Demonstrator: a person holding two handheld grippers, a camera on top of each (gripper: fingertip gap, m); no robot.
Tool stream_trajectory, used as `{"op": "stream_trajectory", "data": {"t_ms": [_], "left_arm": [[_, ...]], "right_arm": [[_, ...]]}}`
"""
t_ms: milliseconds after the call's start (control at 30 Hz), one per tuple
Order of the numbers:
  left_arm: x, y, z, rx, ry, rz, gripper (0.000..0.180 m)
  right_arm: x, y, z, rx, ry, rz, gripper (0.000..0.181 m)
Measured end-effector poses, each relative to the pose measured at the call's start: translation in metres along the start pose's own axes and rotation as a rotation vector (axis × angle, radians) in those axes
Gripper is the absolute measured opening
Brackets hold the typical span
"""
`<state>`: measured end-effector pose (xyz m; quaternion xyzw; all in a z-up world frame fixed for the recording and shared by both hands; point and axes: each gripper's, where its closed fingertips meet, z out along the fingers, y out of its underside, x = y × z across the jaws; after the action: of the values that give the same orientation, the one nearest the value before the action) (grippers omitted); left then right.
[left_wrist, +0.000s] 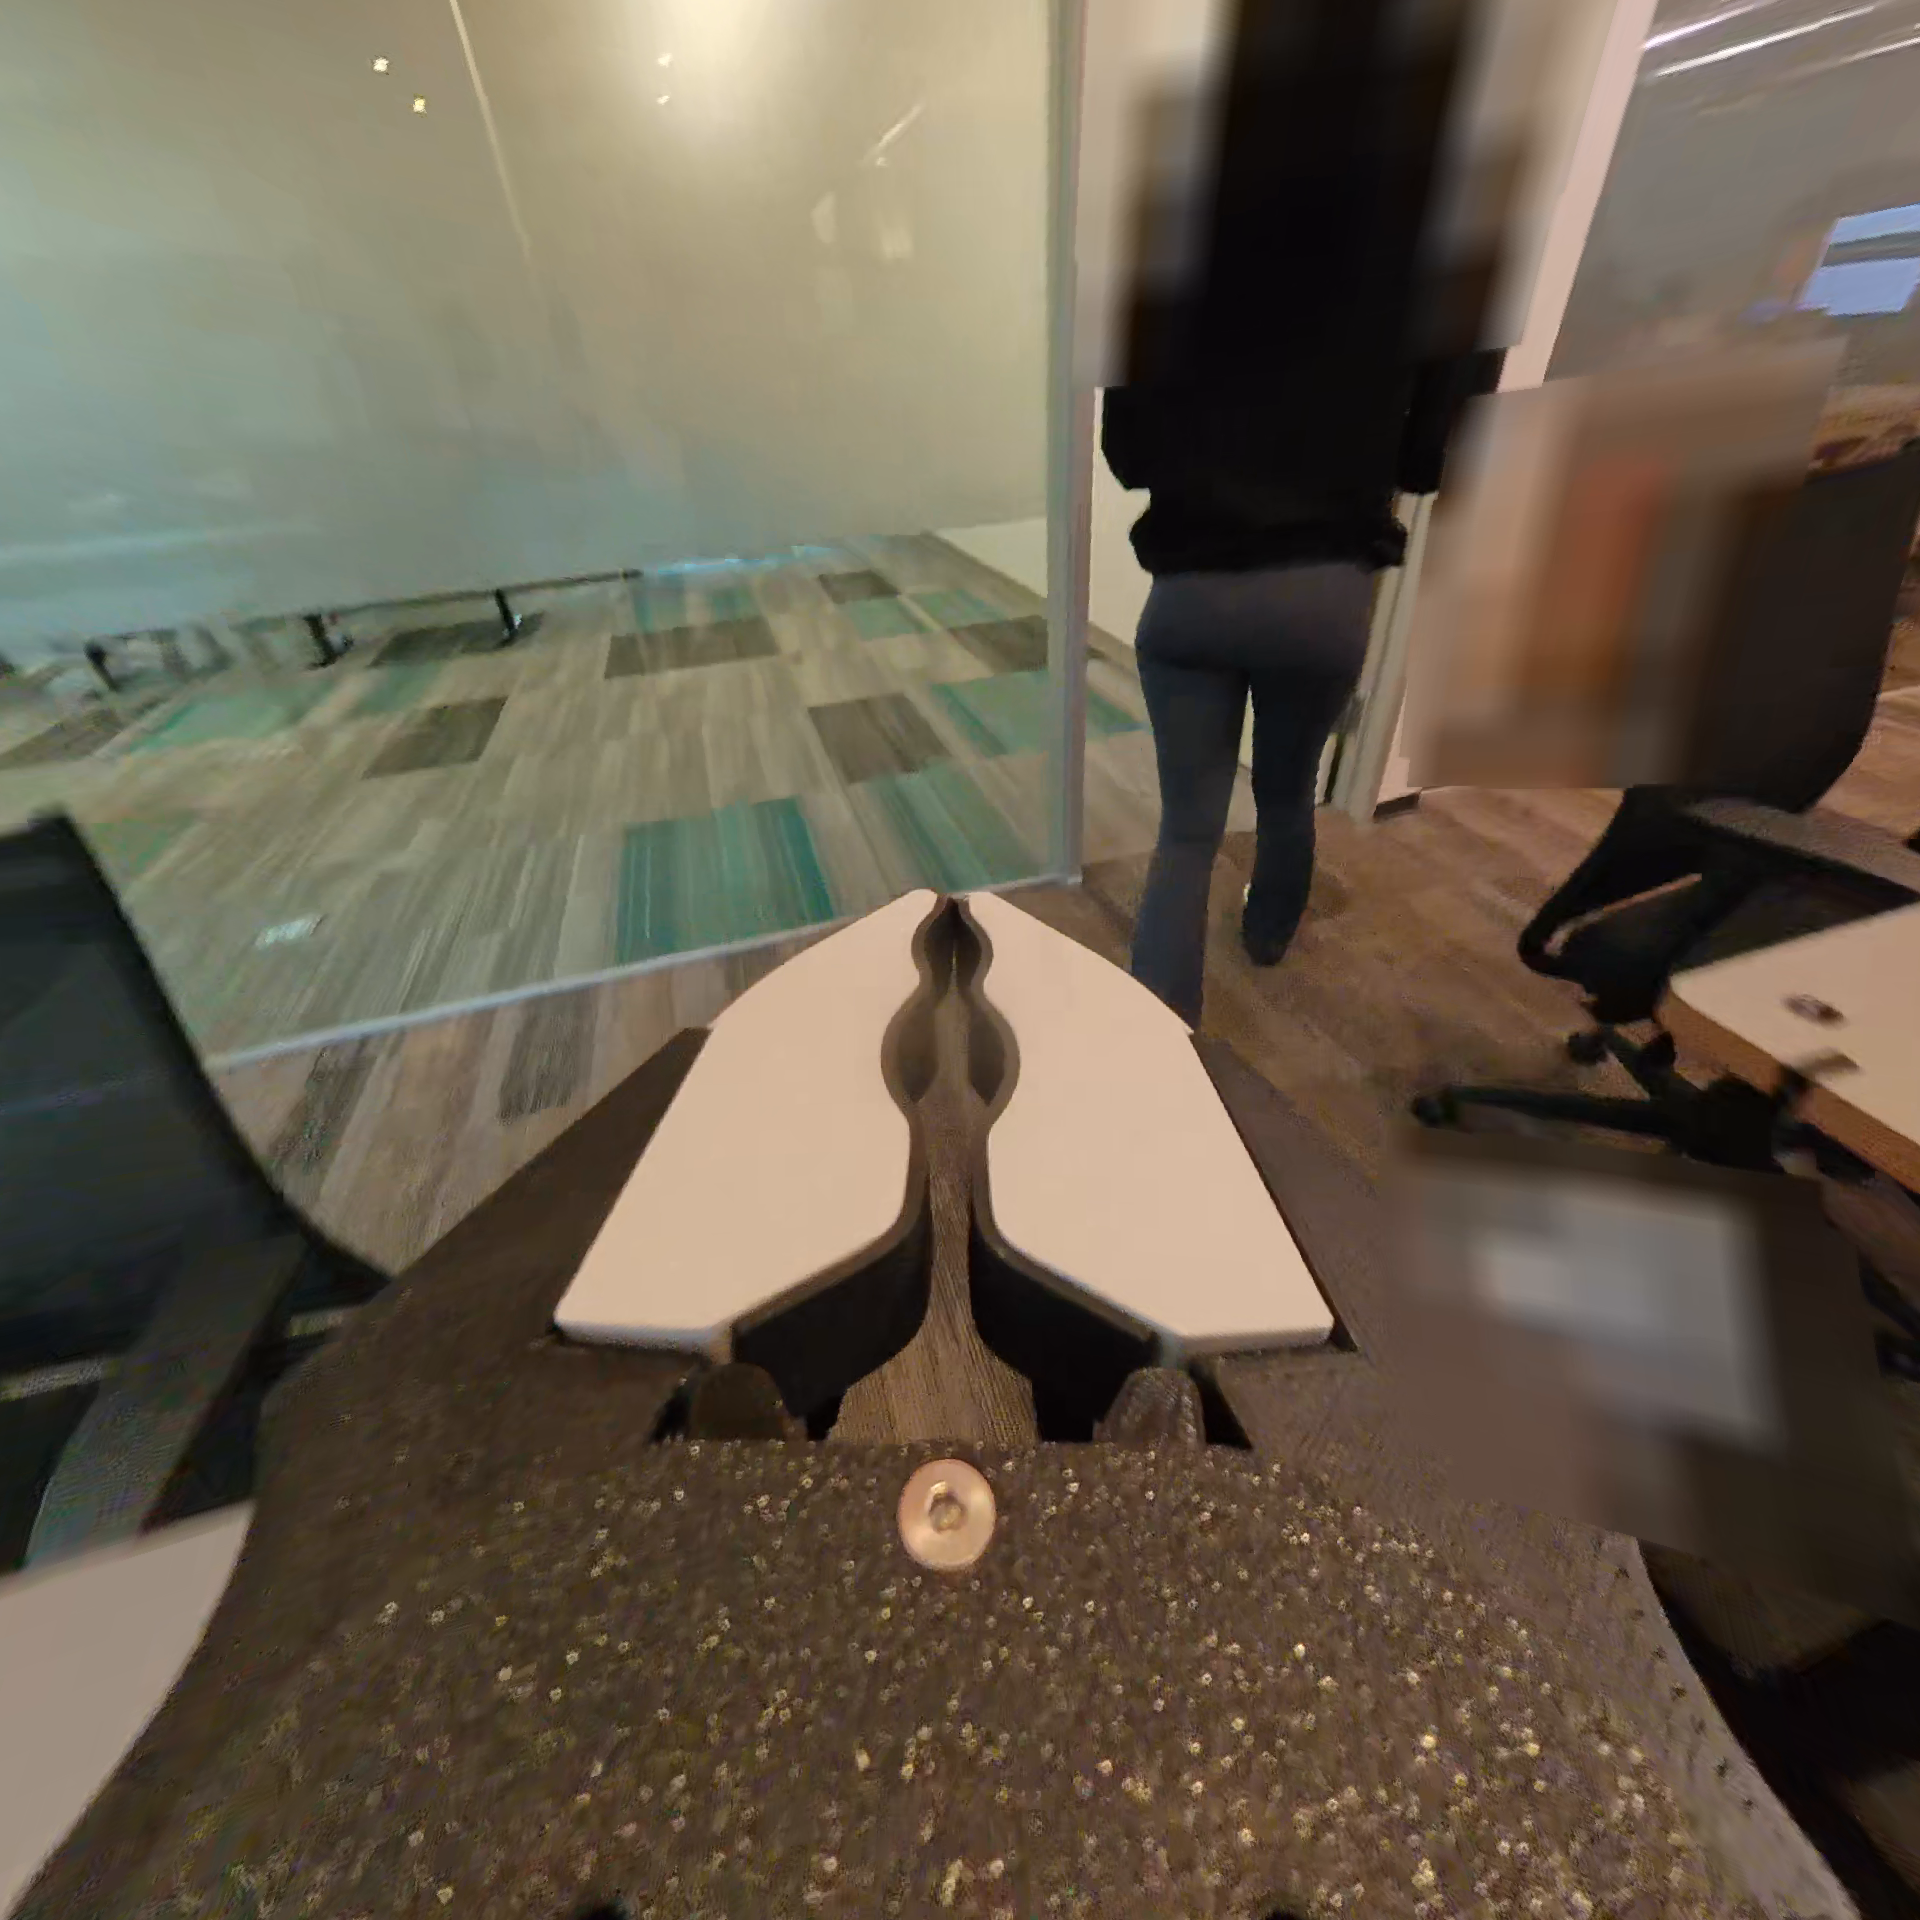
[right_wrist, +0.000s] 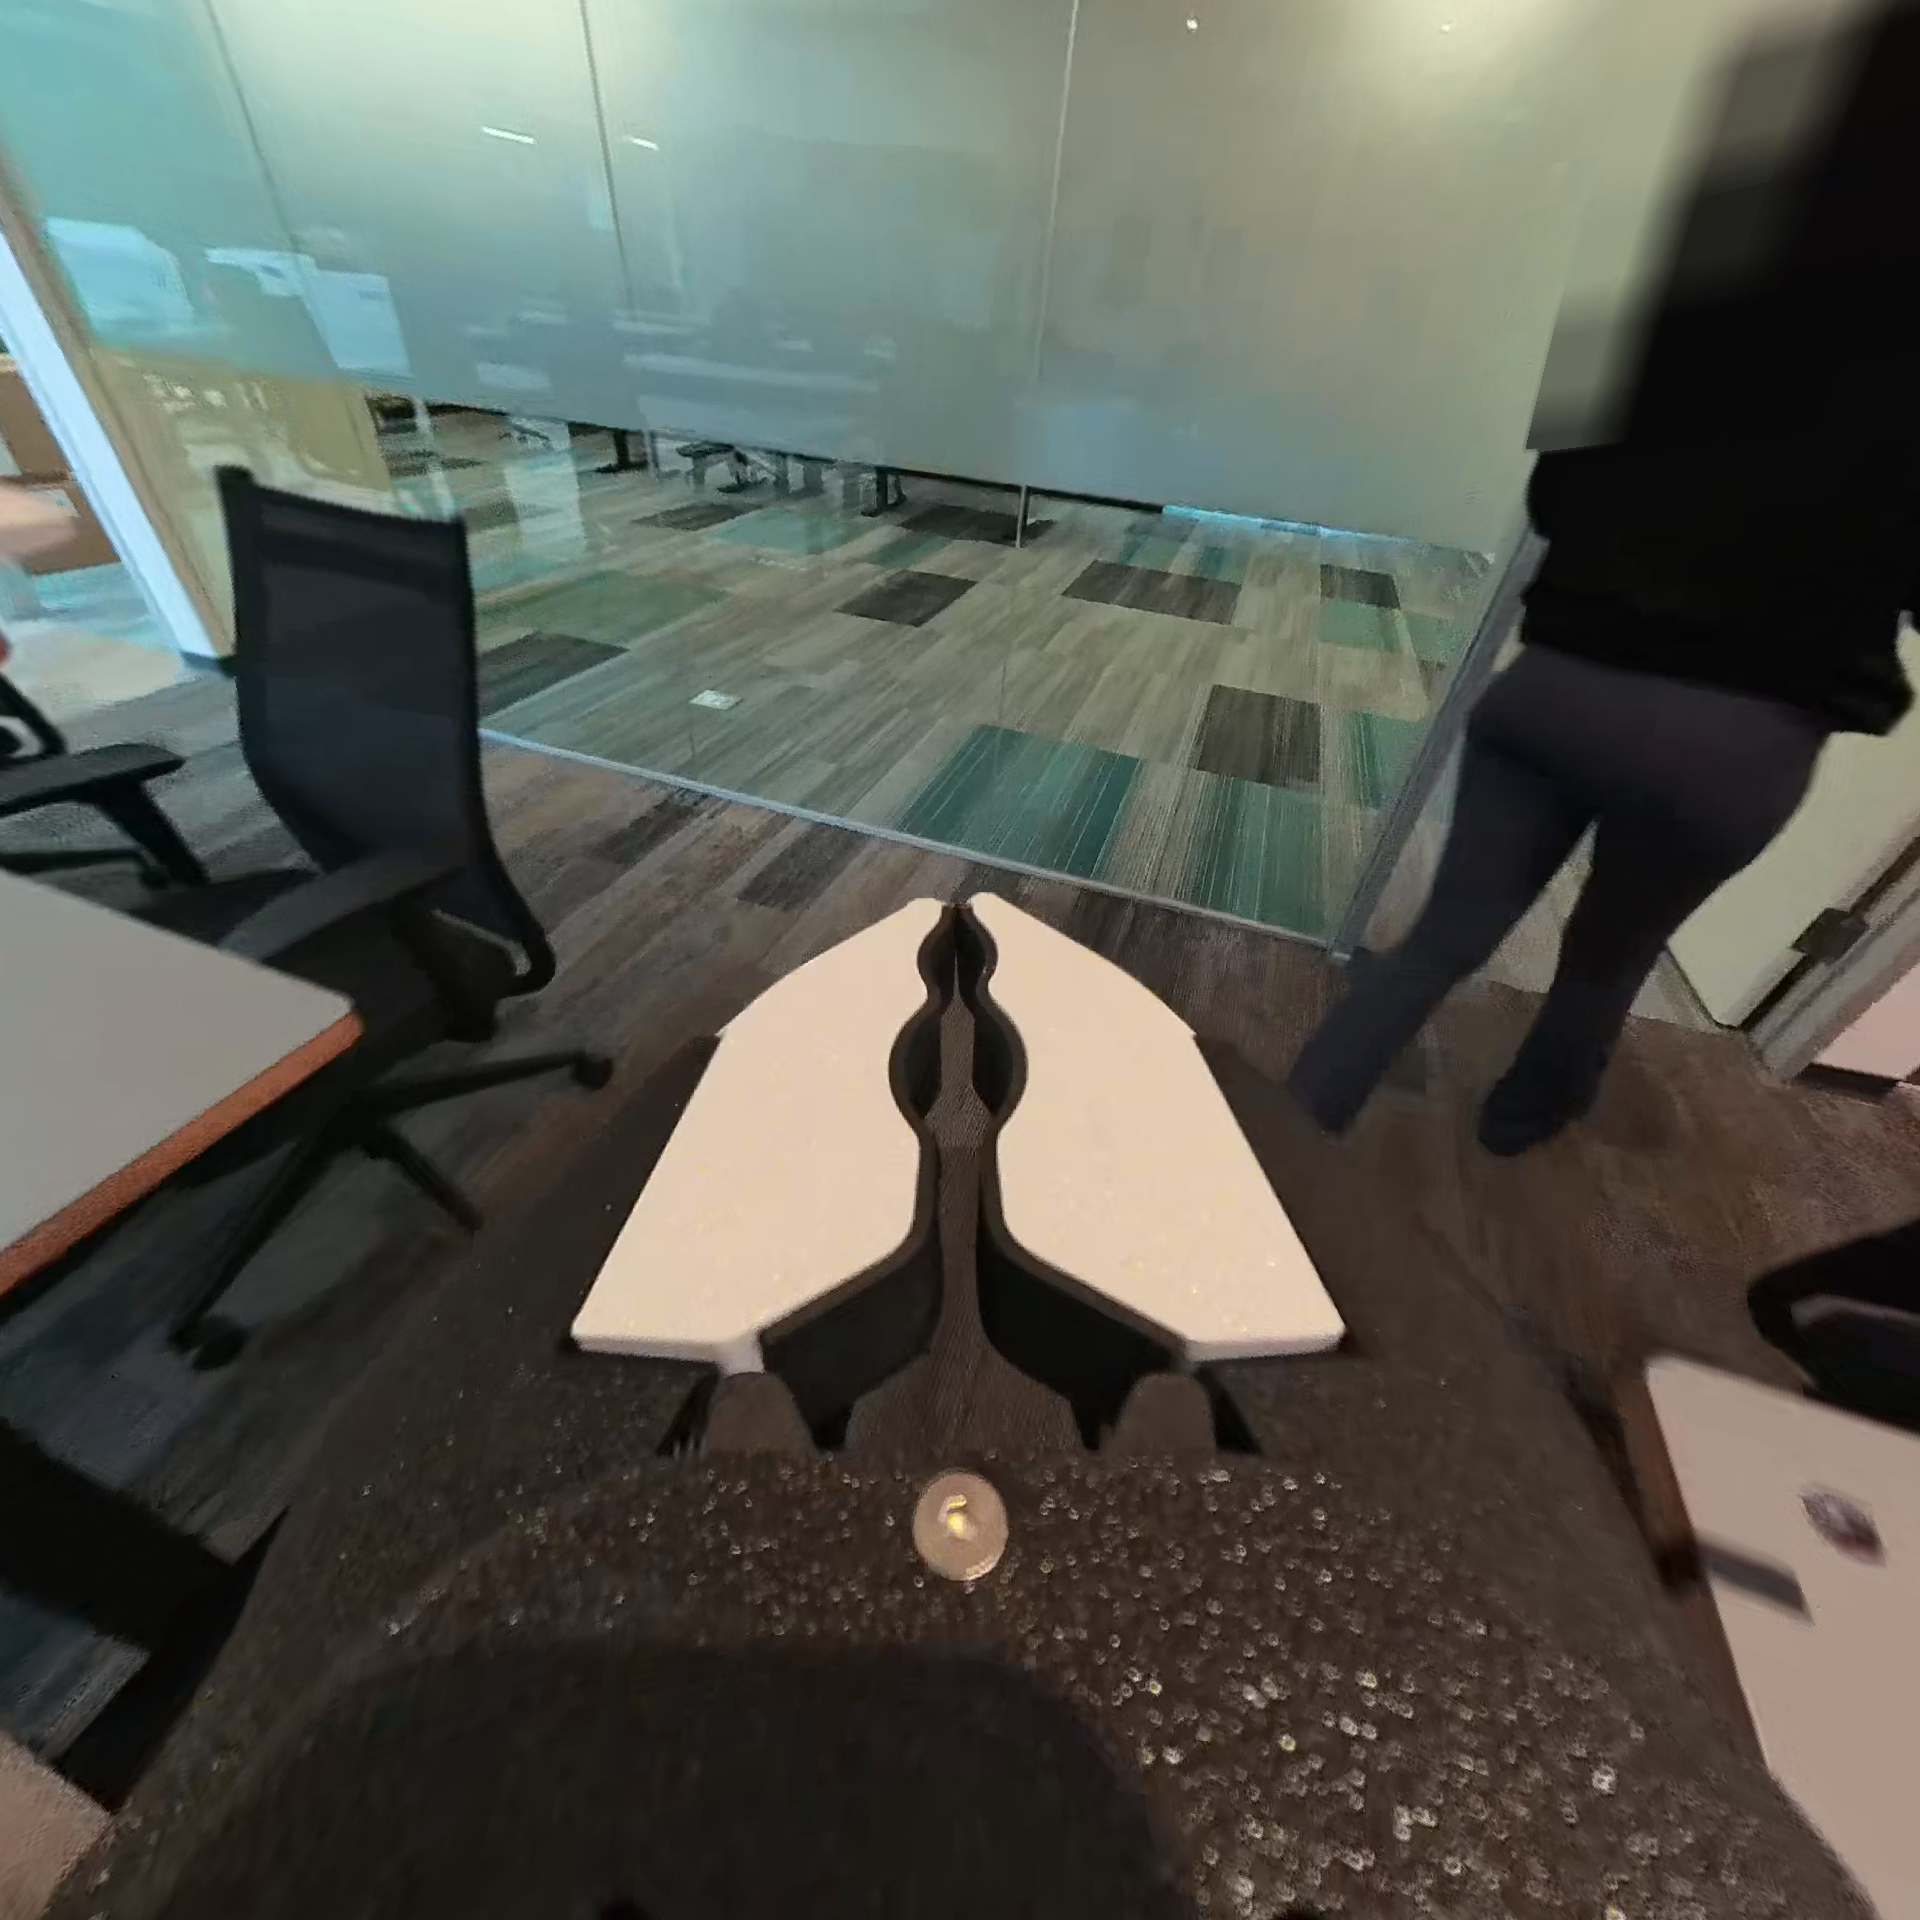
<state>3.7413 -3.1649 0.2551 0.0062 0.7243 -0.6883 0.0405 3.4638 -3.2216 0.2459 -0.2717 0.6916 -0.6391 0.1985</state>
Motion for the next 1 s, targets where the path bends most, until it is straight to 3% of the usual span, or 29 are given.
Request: {"op": "stream_trajectory", "data": {"t_ms": [133, 267, 500, 733, 1000], "left_arm": [[-0.058, -0.027, 0.143, 0.025, 0.017, -0.066, 0.002], [-0.131, 0.015, 0.267, -0.018, -0.062, -0.053, 0.0], [-0.292, 0.047, 0.439, -0.116, -0.289, -0.125, 0.0], [-0.489, 0.024, 0.553, -0.079, -0.556, -0.144, 0.0], [-0.779, 0.058, 0.685, -0.012, -0.737, -0.138, 0.0]], "right_arm": [[0.026, -0.008, 0.145, -0.035, -0.013, 0.002, 0.0], [0.05, 0.018, 0.305, -0.055, -0.035, -0.004, 0.0], [0.06, -0.017, 0.62, -0.071, -0.281, -0.052, 0.0], [-0.032, -0.093, 0.903, -0.015, -0.58, -0.168, 0.0], [-0.198, -0.126, 1.21, 0.034, -0.701, -0.187, 0.001]]}}
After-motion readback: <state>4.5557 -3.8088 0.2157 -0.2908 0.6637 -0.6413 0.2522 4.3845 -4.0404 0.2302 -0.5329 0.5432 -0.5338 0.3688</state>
